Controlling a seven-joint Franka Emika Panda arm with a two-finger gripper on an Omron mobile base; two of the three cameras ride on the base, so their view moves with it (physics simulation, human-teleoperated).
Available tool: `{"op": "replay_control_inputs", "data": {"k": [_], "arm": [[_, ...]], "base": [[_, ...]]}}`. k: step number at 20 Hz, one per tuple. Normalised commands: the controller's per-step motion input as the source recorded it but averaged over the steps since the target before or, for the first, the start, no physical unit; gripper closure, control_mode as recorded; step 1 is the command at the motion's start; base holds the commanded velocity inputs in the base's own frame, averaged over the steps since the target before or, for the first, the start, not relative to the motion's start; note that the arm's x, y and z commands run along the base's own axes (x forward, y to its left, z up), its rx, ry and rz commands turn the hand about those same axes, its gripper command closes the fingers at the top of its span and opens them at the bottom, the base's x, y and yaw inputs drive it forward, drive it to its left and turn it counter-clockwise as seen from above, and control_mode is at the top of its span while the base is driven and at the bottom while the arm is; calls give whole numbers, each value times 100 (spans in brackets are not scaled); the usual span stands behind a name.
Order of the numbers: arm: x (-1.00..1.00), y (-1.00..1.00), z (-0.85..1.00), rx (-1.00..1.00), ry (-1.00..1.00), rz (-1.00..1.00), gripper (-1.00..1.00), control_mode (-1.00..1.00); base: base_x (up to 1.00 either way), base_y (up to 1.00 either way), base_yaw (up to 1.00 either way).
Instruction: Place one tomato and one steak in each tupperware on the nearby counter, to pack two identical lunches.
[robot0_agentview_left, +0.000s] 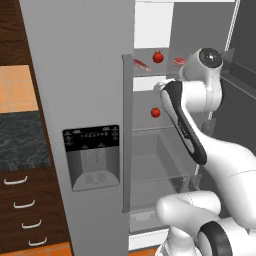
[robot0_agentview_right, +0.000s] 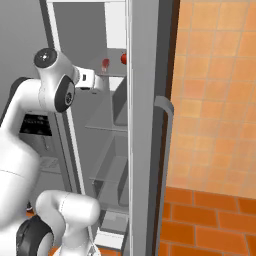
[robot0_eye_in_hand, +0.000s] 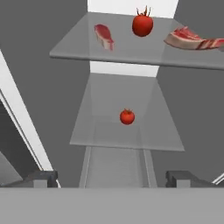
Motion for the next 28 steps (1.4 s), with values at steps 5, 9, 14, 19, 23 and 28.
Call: {"op": "replay_control_inputs", "data": {"k": [5,9,14,19,23,28], "arm": [[64,0,53,1,-3,2,-100,-100],[79,0,3,3,1,0,-100,-100],[97,0,0,2,2,0,-100,-100],[99,0,-6,4,4,6,-100,-100],[82,1,-28,0,0,10,-100,-100],[82,3,-23,0,0,7,-100,-100]], "base": [[0,0,0],[0,0,0],[0,0,0],[0,0,0],[0,0,0],[0,0,0]]}}
